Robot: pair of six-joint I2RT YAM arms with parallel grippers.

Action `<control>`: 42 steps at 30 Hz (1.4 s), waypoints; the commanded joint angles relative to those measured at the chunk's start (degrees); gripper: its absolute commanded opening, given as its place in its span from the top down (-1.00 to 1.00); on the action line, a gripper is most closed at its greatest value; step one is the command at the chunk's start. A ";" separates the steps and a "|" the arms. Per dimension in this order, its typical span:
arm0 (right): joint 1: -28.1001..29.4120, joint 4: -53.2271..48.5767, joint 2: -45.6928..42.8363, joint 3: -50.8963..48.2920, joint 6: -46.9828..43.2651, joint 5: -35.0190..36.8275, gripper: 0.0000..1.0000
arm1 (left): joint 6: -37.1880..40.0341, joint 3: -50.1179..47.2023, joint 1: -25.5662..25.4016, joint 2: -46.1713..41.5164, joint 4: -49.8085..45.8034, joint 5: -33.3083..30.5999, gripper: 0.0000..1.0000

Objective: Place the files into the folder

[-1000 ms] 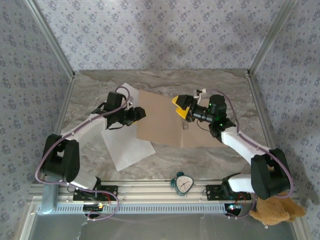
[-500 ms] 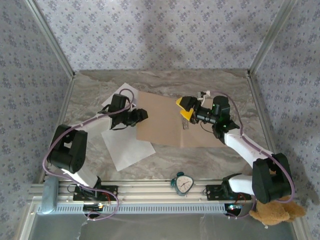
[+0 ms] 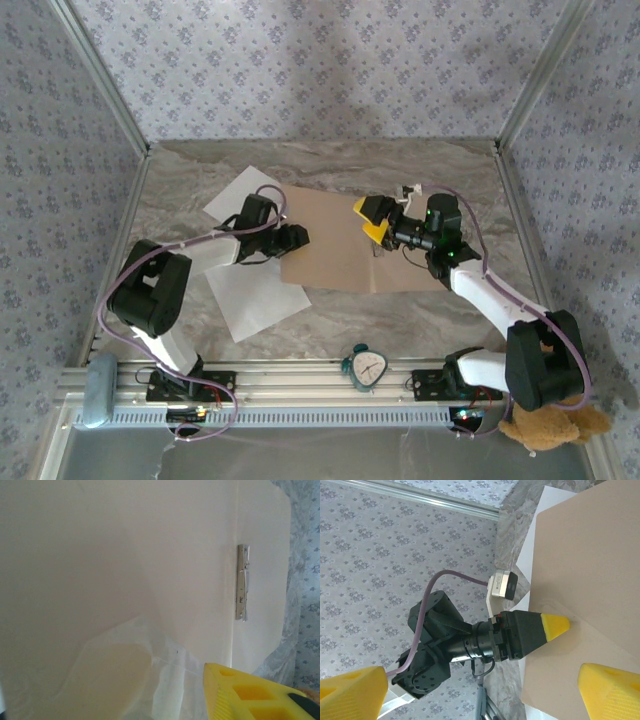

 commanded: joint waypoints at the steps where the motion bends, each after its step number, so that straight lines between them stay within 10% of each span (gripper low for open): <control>1: -0.44 -0.70 -1.57 -0.30 -1.46 -0.57 -0.99 | 0.33 0.04 -0.25 -0.31 -0.82 -2.80 0.00; 8: -0.26 -2.15 -1.26 -0.32 -2.80 0.05 -0.99 | 4.27 1.38 0.15 -7.13 -11.43 -10.43 -0.48; 16: 3.69 -9.65 2.19 3.61 -8.32 3.24 -0.99 | 5.81 -0.40 1.62 -18.05 -21.71 -17.27 -0.58; 42: 20.56 -17.93 27.66 24.31 -19.30 11.82 -0.89 | 3.22 -16.57 1.43 -33.71 -32.11 -7.04 -0.69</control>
